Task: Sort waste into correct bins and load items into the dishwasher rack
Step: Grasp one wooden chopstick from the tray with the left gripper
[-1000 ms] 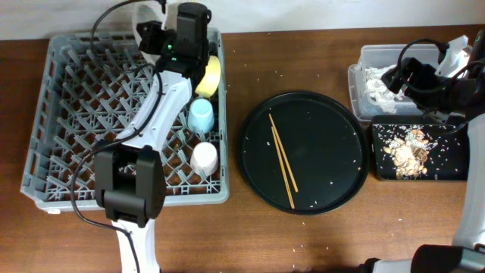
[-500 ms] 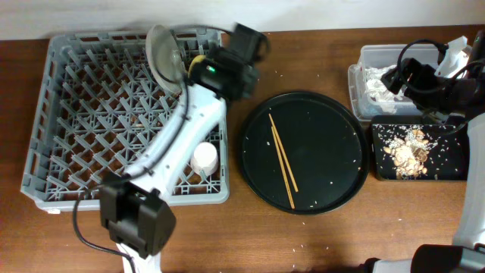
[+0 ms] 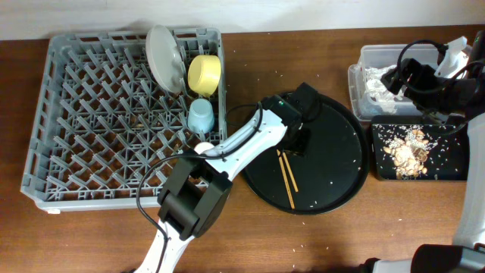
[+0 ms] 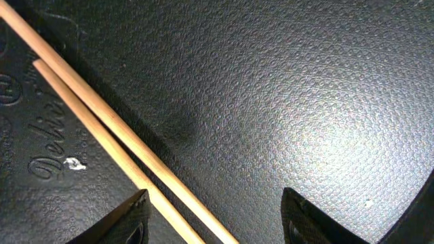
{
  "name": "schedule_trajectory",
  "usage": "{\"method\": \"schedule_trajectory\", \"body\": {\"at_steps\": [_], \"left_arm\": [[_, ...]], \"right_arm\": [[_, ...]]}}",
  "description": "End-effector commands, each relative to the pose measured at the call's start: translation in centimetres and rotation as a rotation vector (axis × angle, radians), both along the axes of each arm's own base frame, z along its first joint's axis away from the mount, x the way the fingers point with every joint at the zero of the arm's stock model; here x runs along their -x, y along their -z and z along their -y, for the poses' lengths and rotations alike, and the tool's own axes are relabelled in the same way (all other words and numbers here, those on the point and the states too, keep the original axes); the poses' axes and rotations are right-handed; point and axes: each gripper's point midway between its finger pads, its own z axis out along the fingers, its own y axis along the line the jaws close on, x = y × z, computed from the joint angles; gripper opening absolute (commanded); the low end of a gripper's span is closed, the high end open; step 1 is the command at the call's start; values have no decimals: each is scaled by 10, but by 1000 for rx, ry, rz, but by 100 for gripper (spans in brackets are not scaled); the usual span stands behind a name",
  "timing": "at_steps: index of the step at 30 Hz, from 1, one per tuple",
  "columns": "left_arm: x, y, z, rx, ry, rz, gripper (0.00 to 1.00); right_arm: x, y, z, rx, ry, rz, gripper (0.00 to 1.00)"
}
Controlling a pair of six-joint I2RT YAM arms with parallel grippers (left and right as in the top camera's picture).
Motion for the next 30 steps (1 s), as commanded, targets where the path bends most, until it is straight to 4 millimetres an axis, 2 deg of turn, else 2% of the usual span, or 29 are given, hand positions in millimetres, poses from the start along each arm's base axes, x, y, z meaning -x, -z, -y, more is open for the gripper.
{"method": "schedule_trajectory", "body": {"at_steps": [1, 5, 9, 11, 12, 13, 14, 16, 18, 21, 22, 23, 28, 30], "left_arm": [[2, 25, -9, -21, -71, -74, 60], [-1, 36, -14, 3, -104, -136, 61], [-1, 36, -14, 6, -103, -134, 61], [-2, 33, -13, 8, -103, -132, 61], [-2, 24, -15, -4, -100, -137, 60], [-1, 16, -20, -39, -59, -127, 60], [2, 9, -35, -120, -34, -122, 60], [18, 8, -53, -202, 15, -168, 61], [26, 9, -47, -206, 96, -164, 59], [42, 10, -21, -205, 308, -100, 59], [43, 10, -16, -222, 321, -70, 56], [44, 11, -15, -222, 319, -70, 53], [27, 10, -7, -167, 127, -50, 53], [14, 6, 9, -98, 93, -2, 53]], "right_arm": [[-2, 6, 0, 9, -10, -17, 98], [-6, 16, 1, 1, -12, -41, 98], [-7, 18, 2, 0, -11, -44, 98], [-7, 18, 2, -1, -11, -44, 98], [-7, 17, 2, -1, -11, -44, 98], [-7, 17, 2, -1, -11, -44, 98], [-7, 18, 2, -1, -11, -44, 99], [-7, 18, 2, -1, -11, -44, 98], [-7, 18, 2, -1, -11, -44, 98], [-7, 17, 2, -1, -11, -44, 98], [-7, 18, 2, -1, -11, -44, 98], [-7, 17, 2, 0, -11, -44, 98], [-7, 18, 2, 0, -11, -44, 98], [-7, 18, 2, -1, -11, -44, 99]]}}
